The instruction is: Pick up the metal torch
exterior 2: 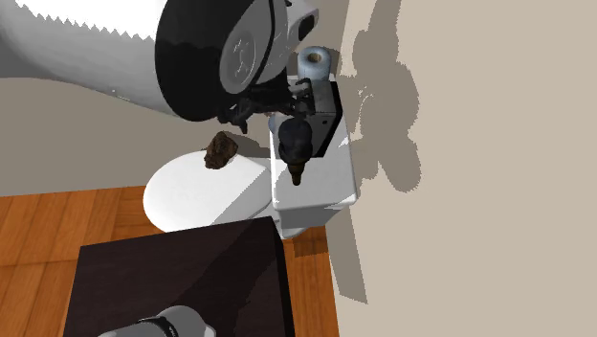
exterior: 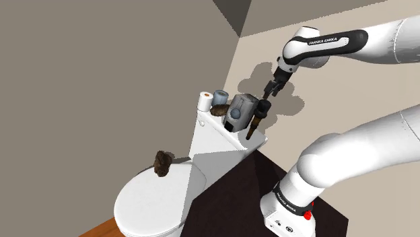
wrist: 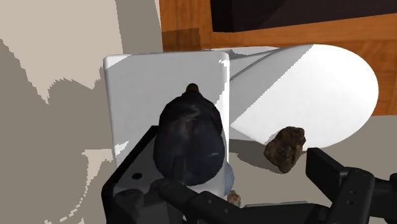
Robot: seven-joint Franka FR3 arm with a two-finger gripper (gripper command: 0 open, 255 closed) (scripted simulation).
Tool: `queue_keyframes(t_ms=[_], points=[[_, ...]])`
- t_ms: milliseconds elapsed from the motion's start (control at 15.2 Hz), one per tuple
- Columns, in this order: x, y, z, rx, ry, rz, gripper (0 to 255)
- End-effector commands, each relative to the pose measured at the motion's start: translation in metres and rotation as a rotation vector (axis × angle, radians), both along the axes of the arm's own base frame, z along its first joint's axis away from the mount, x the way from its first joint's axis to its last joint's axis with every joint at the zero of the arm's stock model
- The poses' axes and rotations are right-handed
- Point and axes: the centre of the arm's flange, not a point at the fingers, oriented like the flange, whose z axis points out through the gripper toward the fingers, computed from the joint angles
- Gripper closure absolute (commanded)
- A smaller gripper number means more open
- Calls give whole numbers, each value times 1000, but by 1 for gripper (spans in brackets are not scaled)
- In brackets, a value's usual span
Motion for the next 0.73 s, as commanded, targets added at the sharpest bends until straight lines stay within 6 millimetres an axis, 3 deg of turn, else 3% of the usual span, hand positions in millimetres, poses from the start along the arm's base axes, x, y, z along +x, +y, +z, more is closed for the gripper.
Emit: queue_keyframes(t_ms=[0,132,660], points=[[-2,-24,-13,2,1,-7,0],[-2,-44,-25,5,2,-13,0],[-2,-44,-65,5,2,-13,0]])
